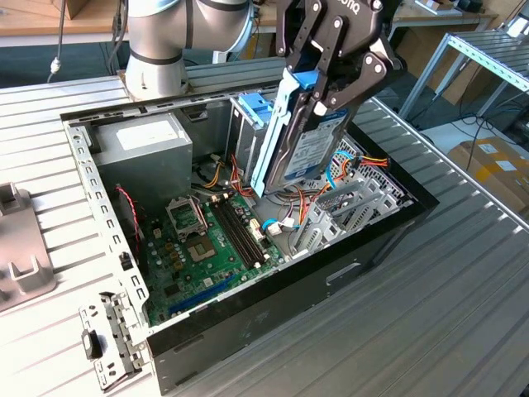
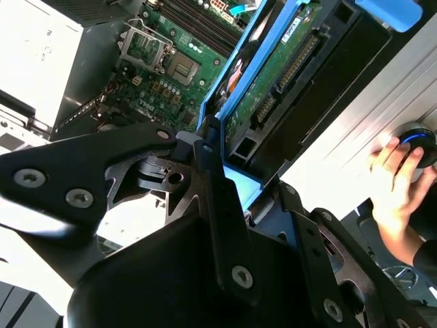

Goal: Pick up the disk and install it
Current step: 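Pick up the disk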

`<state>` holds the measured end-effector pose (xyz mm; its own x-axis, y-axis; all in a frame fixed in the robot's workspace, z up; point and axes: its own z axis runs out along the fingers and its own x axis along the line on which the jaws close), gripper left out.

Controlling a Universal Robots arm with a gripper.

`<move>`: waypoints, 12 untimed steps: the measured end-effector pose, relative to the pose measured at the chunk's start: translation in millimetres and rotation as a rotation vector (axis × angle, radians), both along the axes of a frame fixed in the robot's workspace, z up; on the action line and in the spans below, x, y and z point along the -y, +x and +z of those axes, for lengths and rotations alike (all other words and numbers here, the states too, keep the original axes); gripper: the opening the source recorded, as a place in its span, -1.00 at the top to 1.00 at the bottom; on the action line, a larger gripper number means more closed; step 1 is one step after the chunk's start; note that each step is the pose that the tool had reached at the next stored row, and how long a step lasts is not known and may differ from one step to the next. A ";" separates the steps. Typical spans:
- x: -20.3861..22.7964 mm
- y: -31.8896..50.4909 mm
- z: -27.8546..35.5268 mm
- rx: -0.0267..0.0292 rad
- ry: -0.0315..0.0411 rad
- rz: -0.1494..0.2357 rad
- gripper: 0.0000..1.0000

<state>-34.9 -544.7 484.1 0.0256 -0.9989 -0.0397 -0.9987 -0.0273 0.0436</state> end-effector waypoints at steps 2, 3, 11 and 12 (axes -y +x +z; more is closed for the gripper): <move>1.3 0.2 -0.1 0.0000 0.0001 0.000 0.26; 1.8 0.2 -0.1 0.0000 0.0000 0.000 0.26; 7.1 0.9 -0.3 0.0001 0.0001 0.000 0.26; 7.9 1.0 -0.3 0.0000 0.0000 0.000 0.26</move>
<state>-33.9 -552.6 483.8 0.0255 -0.9989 -0.0396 -0.9987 -0.0273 0.0436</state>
